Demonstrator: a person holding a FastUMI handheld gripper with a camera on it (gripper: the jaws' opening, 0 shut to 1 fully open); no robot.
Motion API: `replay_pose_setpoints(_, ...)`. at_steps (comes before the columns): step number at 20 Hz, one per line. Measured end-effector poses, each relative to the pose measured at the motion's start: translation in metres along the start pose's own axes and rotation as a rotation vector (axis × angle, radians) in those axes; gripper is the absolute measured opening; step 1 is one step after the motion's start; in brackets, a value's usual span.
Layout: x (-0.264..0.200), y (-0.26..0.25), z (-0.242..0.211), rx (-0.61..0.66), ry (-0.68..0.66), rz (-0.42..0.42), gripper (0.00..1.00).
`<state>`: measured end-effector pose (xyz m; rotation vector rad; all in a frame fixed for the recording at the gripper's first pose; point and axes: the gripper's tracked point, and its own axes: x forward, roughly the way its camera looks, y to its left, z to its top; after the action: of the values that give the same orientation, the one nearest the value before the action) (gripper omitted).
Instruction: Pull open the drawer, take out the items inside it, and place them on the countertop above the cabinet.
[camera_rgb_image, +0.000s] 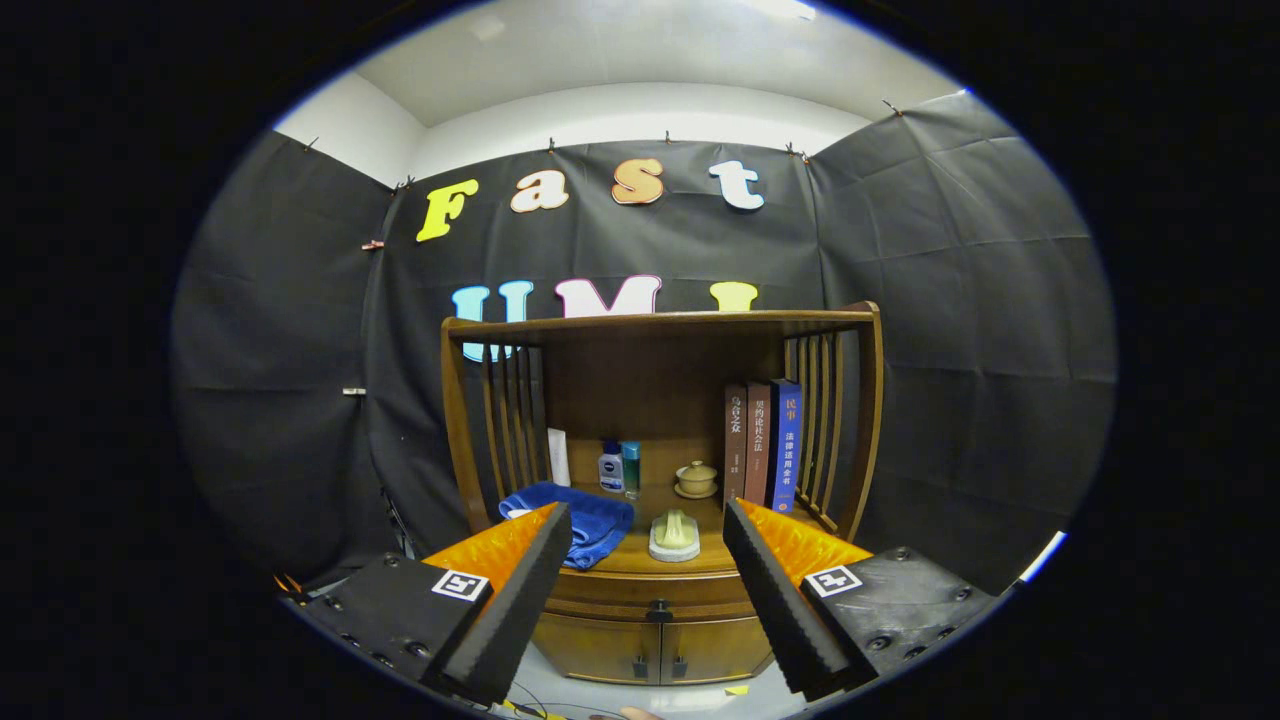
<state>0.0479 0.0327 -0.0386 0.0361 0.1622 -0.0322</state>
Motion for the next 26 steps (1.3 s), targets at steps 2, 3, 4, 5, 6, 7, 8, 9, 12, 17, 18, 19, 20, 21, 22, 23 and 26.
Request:
replay_pose_setpoints(2, 0.0008, 0.0007, 0.0003, -0.005, 0.000, 0.002, 0.99)
replay_pose_setpoints(3, 0.0008, 0.0015, 0.0015, -0.005, -0.003, 0.003, 0.99)
replay_pose_setpoints(4, -0.0001, 0.0022, 0.0020, -0.005, -0.004, 0.004, 0.99)
replay_pose_setpoints(5, -0.0002, 0.0017, 0.0015, -0.004, -0.005, 0.004, 0.99)
replay_pose_setpoints(6, -0.0004, 0.0014, 0.0016, -0.003, -0.006, 0.004, 0.99)
replay_pose_setpoints(7, -0.0016, 0.0020, 0.0025, -0.002, -0.006, 0.005, 0.99)
replay_pose_setpoints(8, -0.0020, 0.0018, 0.0020, -0.002, -0.006, 0.006, 0.99)
replay_pose_setpoints(9, -0.0020, 0.0016, 0.0016, -0.002, -0.005, 0.008, 0.99)
replay_pose_setpoints(12, -0.0024, 0.0004, 0.0010, -0.008, -0.003, 0.007, 0.99)
replay_pose_setpoints(17, -0.0020, -0.0019, -0.0022, -0.008, 0.004, 0.005, 0.99)
replay_pose_setpoints(18, -0.0015, -0.0031, -0.0031, -0.008, 0.003, 0.003, 0.99)
replay_pose_setpoints(19, -0.0018, -0.0032, -0.0030, -0.008, 0.004, 0.002, 0.99)
replay_pose_setpoints(20, -0.0022, -0.0033, -0.0039, -0.007, 0.007, 0.001, 0.99)
replay_pose_setpoints(21, -0.0025, -0.0035, -0.0051, -0.004, 0.010, 0.000, 0.99)
replay_pose_setpoints(22, -0.0026, -0.0038, -0.0052, -0.004, 0.012, -0.001, 0.99)
replay_pose_setpoints(23, -0.0030, -0.0041, -0.0045, -0.005, 0.011, -0.001, 0.99)
replay_pose_setpoints(26, -0.0048, -0.0042, -0.0035, -0.011, 0.005, 0.000, 0.99)
